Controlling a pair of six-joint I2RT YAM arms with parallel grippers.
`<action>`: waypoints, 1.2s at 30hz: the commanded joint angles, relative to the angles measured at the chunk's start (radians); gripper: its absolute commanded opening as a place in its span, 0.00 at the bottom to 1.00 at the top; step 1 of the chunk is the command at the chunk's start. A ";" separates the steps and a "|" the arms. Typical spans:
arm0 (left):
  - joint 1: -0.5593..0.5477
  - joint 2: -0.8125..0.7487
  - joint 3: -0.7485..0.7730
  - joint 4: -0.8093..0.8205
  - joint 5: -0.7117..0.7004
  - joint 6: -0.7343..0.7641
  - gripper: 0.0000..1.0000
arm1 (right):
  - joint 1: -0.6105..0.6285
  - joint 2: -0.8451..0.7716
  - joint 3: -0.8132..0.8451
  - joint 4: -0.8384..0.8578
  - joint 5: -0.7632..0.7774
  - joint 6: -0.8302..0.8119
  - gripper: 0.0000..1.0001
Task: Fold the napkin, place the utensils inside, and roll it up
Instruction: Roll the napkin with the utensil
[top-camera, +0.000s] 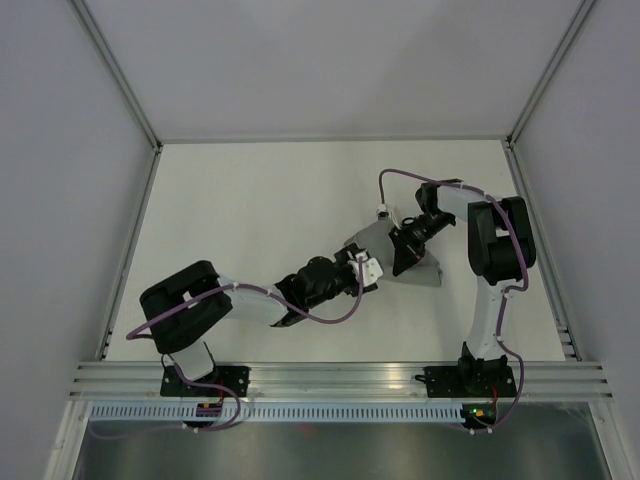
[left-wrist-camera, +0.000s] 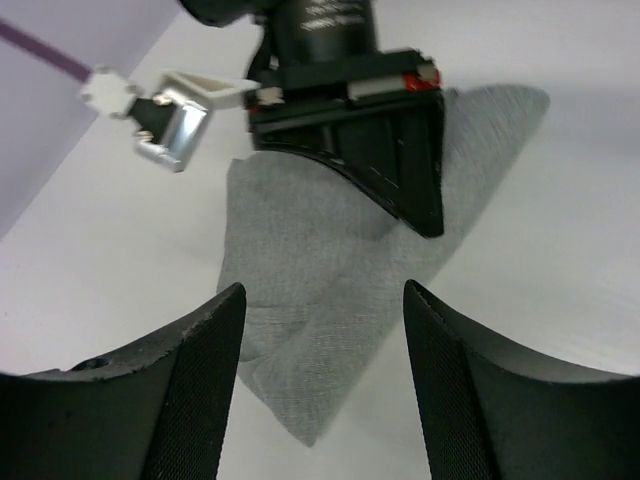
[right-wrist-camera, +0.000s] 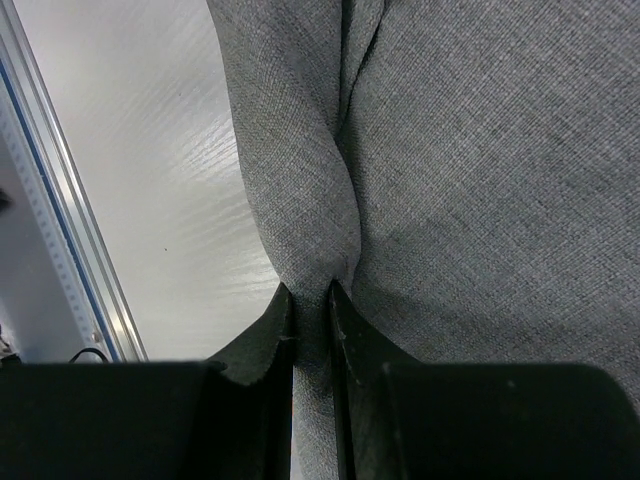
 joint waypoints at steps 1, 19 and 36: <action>-0.056 0.076 0.069 -0.084 0.001 0.273 0.70 | -0.008 0.089 0.004 0.094 0.137 -0.039 0.00; -0.078 0.344 0.323 -0.355 0.068 0.573 0.75 | -0.030 0.118 0.035 0.040 0.126 -0.064 0.01; -0.055 0.444 0.649 -0.947 0.197 0.409 0.02 | -0.048 -0.009 -0.022 0.163 0.137 0.002 0.20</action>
